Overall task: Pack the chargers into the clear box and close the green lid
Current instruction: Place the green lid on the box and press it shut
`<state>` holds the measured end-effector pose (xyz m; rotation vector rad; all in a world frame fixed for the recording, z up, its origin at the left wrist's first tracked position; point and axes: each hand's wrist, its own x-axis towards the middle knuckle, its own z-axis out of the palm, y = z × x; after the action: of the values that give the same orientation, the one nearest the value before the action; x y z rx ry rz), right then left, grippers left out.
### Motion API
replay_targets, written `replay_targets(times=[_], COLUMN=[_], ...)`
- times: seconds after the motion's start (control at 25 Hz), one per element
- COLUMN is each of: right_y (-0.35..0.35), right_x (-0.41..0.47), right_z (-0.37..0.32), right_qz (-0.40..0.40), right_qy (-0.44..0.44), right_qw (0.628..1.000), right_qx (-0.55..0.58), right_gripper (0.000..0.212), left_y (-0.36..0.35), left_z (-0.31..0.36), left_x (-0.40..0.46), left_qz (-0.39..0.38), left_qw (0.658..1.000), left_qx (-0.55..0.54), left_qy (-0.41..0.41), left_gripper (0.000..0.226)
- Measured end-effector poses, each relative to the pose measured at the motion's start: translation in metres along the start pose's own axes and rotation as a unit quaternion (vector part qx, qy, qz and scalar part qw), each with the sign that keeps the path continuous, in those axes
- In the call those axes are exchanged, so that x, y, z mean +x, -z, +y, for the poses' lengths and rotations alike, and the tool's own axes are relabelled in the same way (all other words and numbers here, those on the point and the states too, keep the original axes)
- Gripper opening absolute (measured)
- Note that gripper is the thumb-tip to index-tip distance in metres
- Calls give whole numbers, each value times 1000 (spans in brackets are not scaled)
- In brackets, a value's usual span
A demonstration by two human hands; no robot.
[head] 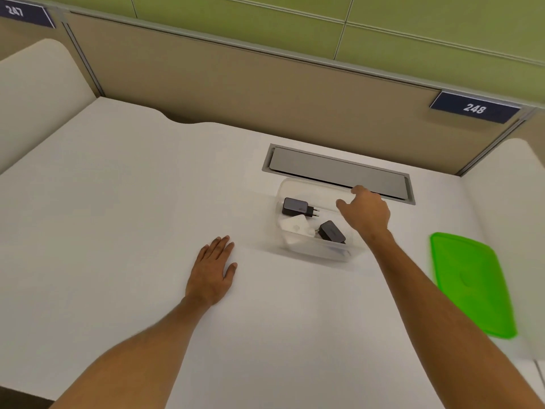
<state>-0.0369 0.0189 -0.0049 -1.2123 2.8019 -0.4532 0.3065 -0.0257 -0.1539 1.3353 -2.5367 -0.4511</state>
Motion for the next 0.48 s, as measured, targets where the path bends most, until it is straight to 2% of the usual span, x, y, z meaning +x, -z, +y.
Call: replay_targets(times=[0.16, 0.32, 0.48], right_y=[13, 24, 24], right_x=[-10, -26, -47], right_z=[51, 101, 150], right_qz=[49, 97, 95], right_qy=[-55, -146, -225], right_qw=[997, 982, 967], right_qx=[24, 67, 76], right_gripper=[46, 41, 37], left_y=[1, 0, -1], left_z=[3, 1, -1], left_x=[0, 1, 2], left_qz=[7, 8, 0], left_qw=[1000, 1000, 1000], left_qx=[-3, -3, 1], left_qy=[2, -5, -4], left_gripper=[61, 63, 61])
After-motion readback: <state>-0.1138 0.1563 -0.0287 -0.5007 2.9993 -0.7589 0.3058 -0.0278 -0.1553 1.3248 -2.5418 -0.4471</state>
